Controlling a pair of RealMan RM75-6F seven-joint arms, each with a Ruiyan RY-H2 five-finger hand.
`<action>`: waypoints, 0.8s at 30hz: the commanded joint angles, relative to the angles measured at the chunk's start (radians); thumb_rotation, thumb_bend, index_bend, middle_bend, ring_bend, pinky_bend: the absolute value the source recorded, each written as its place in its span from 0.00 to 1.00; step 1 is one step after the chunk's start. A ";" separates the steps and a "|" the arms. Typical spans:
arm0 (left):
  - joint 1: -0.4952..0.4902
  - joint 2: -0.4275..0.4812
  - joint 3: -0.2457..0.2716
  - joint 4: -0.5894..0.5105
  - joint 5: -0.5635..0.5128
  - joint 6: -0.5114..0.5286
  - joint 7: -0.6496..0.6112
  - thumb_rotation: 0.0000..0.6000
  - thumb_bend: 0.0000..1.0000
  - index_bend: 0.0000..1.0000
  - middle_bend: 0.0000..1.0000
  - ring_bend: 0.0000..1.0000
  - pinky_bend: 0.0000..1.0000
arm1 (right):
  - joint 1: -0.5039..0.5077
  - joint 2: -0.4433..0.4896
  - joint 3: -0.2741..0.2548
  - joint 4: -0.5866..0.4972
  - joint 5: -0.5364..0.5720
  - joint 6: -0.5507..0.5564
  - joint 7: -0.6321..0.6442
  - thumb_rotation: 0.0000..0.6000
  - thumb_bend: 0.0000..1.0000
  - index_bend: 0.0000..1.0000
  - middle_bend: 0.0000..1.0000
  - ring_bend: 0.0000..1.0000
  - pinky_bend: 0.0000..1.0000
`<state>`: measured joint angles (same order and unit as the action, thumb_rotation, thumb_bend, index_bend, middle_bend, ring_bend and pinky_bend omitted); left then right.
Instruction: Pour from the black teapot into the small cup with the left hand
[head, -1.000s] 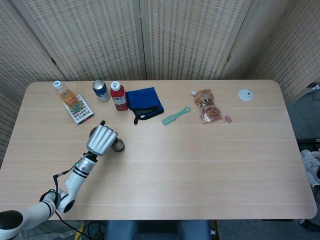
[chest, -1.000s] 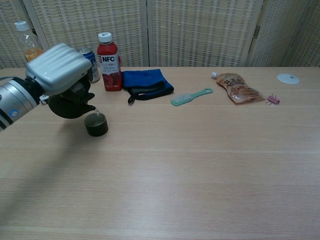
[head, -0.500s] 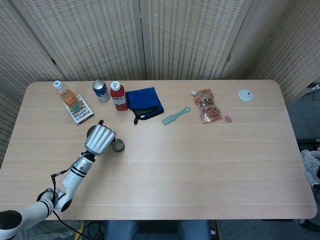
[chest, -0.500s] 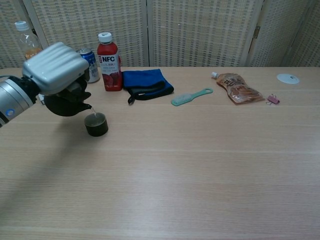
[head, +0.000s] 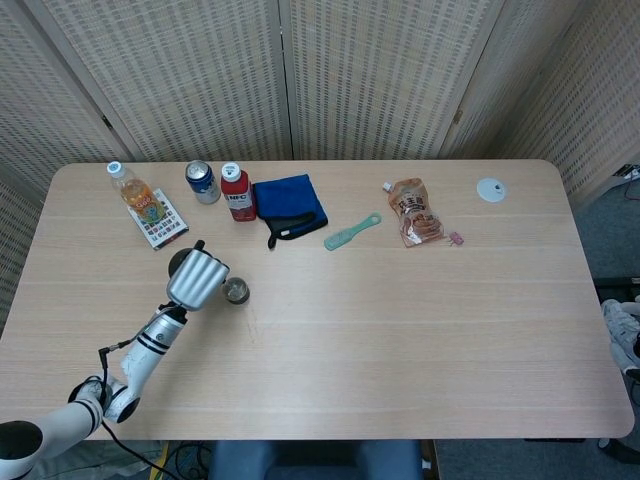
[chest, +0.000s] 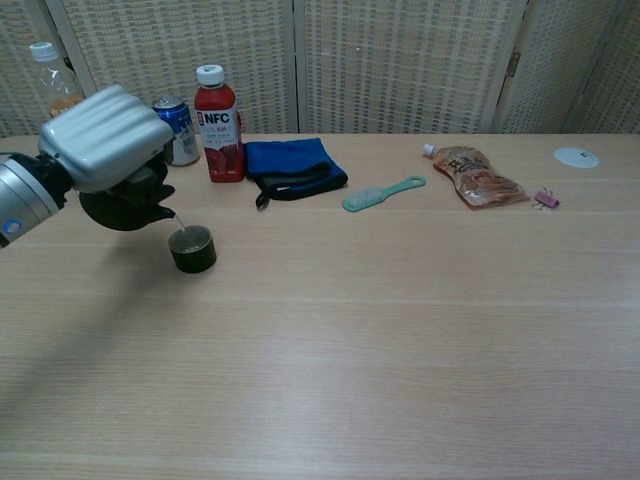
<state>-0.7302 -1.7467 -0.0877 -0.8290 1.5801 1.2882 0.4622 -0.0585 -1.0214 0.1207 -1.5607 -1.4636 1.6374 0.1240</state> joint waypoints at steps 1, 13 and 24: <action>0.000 0.000 0.002 0.004 0.003 0.002 0.001 0.88 0.33 1.00 1.00 1.00 0.59 | 0.000 0.000 0.000 -0.001 0.000 0.001 0.000 1.00 0.20 0.35 0.28 0.24 0.19; -0.001 -0.003 0.012 0.028 0.015 0.006 0.005 0.88 0.33 1.00 1.00 1.00 0.59 | -0.001 0.001 0.000 -0.003 0.000 0.002 -0.002 1.00 0.20 0.35 0.28 0.24 0.19; -0.003 -0.007 0.017 0.037 0.025 0.013 0.016 0.87 0.33 1.00 1.00 1.00 0.59 | -0.002 0.001 0.001 -0.002 0.001 0.002 -0.001 1.00 0.20 0.35 0.28 0.24 0.19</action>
<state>-0.7330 -1.7535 -0.0712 -0.7924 1.6052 1.3012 0.4780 -0.0603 -1.0209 0.1213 -1.5626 -1.4628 1.6397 0.1229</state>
